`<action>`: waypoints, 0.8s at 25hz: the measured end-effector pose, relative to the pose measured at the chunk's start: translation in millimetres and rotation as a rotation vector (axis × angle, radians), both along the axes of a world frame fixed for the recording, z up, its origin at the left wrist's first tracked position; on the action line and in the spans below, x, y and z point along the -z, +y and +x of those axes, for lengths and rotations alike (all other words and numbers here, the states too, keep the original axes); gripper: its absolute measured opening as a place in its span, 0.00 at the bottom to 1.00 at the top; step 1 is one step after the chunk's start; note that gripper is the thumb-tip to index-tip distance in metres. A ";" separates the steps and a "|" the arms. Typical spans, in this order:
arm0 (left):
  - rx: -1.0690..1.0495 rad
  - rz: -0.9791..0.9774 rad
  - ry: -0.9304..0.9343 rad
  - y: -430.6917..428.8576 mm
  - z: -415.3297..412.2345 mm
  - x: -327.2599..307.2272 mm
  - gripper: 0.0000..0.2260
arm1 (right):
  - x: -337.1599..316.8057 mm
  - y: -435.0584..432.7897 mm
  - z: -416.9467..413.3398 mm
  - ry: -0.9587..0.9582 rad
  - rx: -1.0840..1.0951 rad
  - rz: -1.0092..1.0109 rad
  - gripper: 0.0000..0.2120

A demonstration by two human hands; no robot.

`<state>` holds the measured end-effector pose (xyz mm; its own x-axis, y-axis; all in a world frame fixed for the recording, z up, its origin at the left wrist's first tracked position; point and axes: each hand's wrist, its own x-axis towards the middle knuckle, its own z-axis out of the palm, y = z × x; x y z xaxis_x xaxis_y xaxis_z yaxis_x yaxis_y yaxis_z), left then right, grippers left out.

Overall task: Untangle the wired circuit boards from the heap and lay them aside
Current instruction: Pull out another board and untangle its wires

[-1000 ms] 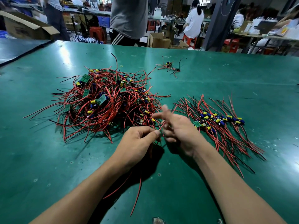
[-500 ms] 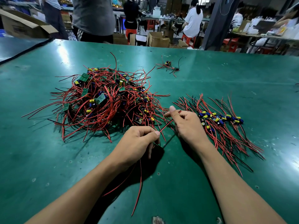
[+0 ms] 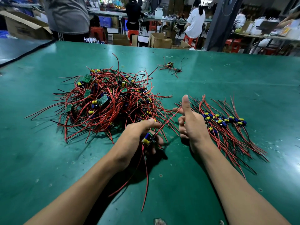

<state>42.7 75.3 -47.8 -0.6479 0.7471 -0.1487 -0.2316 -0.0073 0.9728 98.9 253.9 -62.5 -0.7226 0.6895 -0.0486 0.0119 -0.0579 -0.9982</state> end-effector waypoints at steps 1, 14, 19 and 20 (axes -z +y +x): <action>0.021 0.031 -0.054 -1.2 -1.2 -1.9 0.18 | -0.8 -1.6 0.0 0.015 -0.013 -0.012 0.46; -0.054 0.386 0.047 -8.3 -9.4 -12.7 0.18 | -1.5 -32.4 9.5 0.031 -0.323 0.769 0.09; -0.117 0.373 0.037 -7.2 -9.0 -11.0 0.20 | -4.9 -42.9 13.8 0.076 -0.355 0.817 0.22; -0.114 0.392 -0.004 -6.5 -8.4 -10.6 0.21 | -6.1 -48.1 14.0 0.110 -0.332 0.833 0.21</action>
